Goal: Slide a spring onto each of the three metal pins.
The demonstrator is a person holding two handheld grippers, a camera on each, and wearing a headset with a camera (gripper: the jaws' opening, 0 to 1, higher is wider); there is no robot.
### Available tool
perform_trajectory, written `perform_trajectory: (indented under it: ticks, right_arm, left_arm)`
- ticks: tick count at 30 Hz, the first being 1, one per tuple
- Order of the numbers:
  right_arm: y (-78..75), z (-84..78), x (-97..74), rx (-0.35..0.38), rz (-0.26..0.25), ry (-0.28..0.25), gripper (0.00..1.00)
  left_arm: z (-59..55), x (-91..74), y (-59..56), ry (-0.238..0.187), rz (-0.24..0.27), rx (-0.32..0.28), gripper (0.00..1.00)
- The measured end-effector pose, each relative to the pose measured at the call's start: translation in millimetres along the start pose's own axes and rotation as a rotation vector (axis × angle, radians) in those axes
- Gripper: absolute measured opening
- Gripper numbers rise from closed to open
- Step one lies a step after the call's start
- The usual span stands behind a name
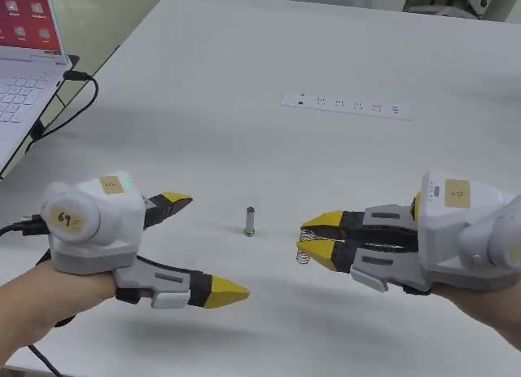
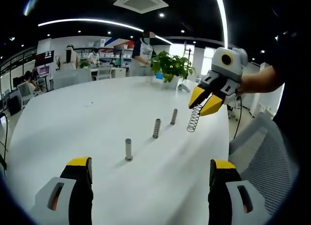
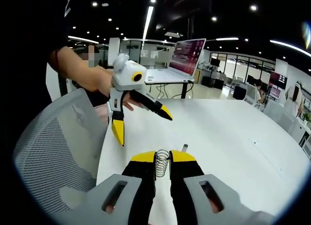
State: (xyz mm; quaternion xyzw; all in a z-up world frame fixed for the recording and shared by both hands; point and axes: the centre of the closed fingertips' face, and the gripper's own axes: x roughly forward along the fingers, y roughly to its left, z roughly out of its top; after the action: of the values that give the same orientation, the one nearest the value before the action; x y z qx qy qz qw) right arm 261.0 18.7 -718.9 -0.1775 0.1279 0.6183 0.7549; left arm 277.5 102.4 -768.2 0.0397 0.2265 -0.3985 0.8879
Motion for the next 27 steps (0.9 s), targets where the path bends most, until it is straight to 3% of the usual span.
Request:
perform_trajectory:
  ticks: [14,27]
  right_arm:
    - [-13.1,-12.9,-6.7,0.008,-0.050,0.020,0.07]
    - [-30.9,-0.7,16.5,0.000,-0.066,0.016,0.07]
  left_arm:
    - [-8.7,-7.6,5.3,0.005,0.036,-0.023,0.98]
    - [-15.2,-16.2,6.4,0.004,0.057,-0.045,0.98]
